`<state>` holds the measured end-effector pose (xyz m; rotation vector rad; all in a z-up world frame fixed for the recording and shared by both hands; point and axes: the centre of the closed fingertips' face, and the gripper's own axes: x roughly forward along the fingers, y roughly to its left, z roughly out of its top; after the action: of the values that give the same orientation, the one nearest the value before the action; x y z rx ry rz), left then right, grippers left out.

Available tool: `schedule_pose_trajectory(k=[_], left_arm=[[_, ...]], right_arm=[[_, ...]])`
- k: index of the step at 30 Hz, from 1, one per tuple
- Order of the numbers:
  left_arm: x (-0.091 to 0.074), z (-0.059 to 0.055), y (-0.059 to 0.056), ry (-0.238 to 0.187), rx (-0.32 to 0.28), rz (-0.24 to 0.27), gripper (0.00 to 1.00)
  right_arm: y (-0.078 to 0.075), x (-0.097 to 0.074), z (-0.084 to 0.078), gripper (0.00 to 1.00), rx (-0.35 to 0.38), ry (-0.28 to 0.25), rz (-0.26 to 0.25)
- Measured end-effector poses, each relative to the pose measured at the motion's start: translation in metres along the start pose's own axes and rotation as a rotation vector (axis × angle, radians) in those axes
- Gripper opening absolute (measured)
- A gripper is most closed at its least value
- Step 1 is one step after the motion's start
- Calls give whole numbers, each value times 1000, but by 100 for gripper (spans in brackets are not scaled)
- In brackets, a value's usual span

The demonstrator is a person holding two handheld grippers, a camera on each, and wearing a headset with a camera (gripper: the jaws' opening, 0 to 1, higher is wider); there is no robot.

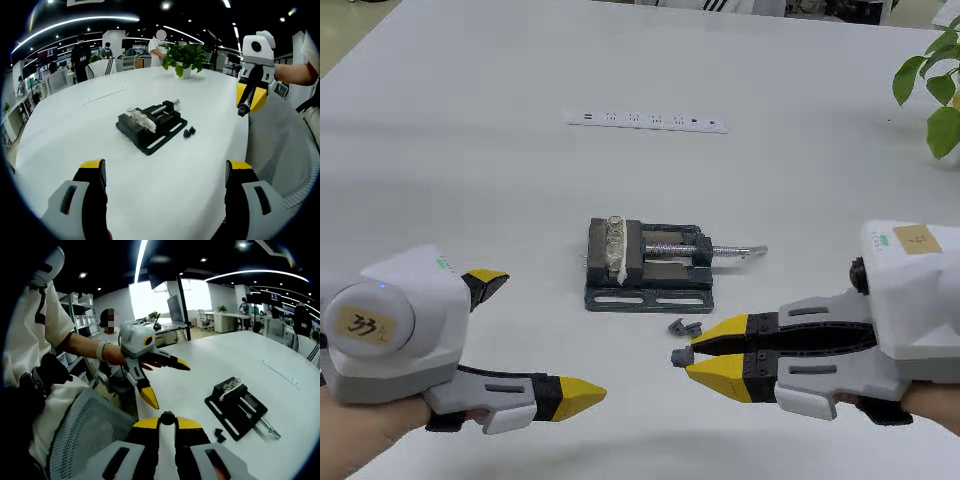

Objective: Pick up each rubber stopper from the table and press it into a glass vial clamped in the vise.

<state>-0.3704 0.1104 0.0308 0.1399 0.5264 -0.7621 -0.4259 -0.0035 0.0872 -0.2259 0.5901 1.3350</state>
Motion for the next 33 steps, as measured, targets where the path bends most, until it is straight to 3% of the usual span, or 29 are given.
schedule_pose_trajectory(k=[4,15,33], left_arm=[[-1,-1,-1,-2,-11,1,99],[0,-8,-9,14,28,-11,99],[0,-15,-10,34,59,-19,99]], right_arm=[[-9,-1,-2,6,-6,55,12],[-37,4,0,6,-48,197,35],[-90,15,13,5,-214,405,46]])
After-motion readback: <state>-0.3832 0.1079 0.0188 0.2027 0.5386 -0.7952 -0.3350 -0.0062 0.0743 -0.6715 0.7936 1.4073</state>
